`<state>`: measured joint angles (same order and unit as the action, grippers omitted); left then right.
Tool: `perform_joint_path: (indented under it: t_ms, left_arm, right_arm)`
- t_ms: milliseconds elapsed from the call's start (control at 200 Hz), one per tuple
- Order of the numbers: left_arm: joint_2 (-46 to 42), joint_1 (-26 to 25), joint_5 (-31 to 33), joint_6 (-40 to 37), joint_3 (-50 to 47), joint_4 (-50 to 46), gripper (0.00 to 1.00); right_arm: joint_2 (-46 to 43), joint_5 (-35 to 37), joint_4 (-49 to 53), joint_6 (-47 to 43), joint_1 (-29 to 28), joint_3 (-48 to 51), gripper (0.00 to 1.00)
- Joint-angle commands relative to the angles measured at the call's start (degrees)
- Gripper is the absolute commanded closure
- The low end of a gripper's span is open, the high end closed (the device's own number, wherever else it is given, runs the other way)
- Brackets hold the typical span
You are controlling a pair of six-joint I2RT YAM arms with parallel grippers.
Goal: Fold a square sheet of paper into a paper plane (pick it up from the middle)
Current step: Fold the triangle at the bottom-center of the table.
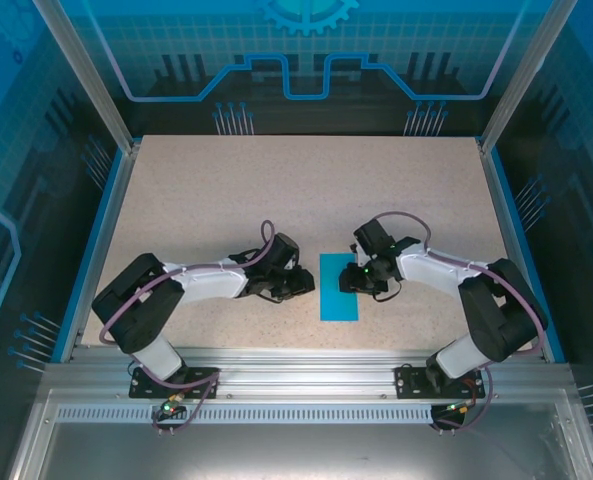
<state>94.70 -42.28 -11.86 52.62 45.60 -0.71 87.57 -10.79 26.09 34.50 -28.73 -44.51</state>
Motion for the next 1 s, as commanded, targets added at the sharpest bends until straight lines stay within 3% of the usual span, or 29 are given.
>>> perform_joint_path:
  t_ms: [0,340,590,995]
  left_arm:
    - [1.42,-0.39,-2.01,0.3,2.28,-0.17,0.72]
    - [3.45,-1.21,-2.57,0.1,4.64,-1.01,0.71]
    - [3.55,-1.32,-2.03,0.11,4.68,-1.27,0.71]
    - [3.74,-1.4,-2.09,0.48,4.53,-0.86,0.71]
  right_arm:
    - [1.02,-2.79,-1.05,-0.39,1.47,1.54,0.59]
    - [0.86,-5.35,-2.71,-1.11,3.15,3.61,0.57]
    - [-4.95,-5.37,-2.24,-0.59,3.14,3.29,0.54]
    - [0.44,-6.4,-4.33,-1.4,2.92,3.63,0.55]
